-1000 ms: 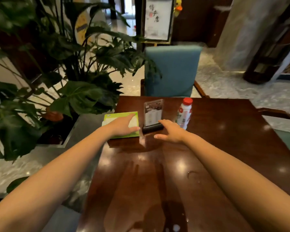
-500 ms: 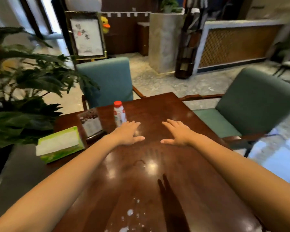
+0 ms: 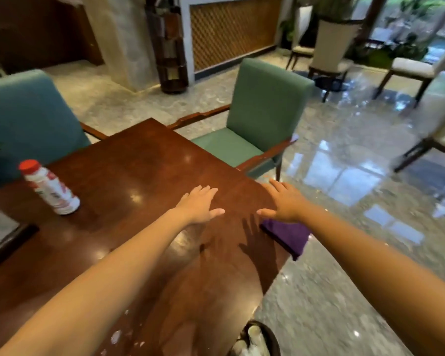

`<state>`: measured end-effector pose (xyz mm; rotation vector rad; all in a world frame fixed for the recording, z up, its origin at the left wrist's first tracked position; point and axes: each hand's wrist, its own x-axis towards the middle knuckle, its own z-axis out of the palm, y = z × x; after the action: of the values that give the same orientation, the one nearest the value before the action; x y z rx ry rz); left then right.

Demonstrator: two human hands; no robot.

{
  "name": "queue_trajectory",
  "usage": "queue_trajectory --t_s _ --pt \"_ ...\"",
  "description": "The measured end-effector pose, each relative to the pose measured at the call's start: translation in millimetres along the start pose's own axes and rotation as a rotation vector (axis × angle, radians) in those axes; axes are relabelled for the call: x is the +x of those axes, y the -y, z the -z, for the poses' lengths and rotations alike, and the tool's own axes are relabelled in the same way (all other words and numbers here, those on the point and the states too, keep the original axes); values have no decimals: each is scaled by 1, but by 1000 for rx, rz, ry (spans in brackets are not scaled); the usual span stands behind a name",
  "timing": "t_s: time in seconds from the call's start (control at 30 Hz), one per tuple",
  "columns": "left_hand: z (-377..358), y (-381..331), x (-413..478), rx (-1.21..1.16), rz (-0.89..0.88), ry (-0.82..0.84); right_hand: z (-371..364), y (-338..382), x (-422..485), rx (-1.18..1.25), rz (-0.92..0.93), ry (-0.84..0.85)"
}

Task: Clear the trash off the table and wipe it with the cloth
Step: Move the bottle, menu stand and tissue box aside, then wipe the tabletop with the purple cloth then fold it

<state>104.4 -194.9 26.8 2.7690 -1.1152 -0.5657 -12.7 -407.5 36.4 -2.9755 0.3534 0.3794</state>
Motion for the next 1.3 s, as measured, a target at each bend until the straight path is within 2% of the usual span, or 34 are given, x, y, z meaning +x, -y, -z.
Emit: queue_trajectory --t_s 0.27,0.4,0.47,0.67,0.83,0.9,1.07,1.13,1.23,1.3 --pt "-65 -71 61 -4 -147 111 -65 -70 -27 150 -203 100" --pt "-97 -97 82 -13 -139 77 -109 -83 -27 167 -249 162" --pt "-108 -108 89 -103 -103 62 -128 -84 -27 181 -256 189" --pt "-129 -129 103 -316 37 -55 -157 -80 -30 206 -267 -28" --pt "-130 -138 111 -464 89 -82 -150 -87 -28 318 -257 -36" --pt "-125 -142 109 -487 49 -133 -140 -94 -25 316 -239 -26" --pt "-101 -146 92 -463 -191 -214 -104 -109 -15 316 -237 -267" --pt "-93 -146 83 -463 -266 -241 -88 -111 -10 254 -203 -276" --pt "-81 -139 69 -482 -286 -285 -78 -109 -1 173 -148 -242" --pt "-73 -127 61 -490 -259 -323 -72 -101 2 242 -135 -256"
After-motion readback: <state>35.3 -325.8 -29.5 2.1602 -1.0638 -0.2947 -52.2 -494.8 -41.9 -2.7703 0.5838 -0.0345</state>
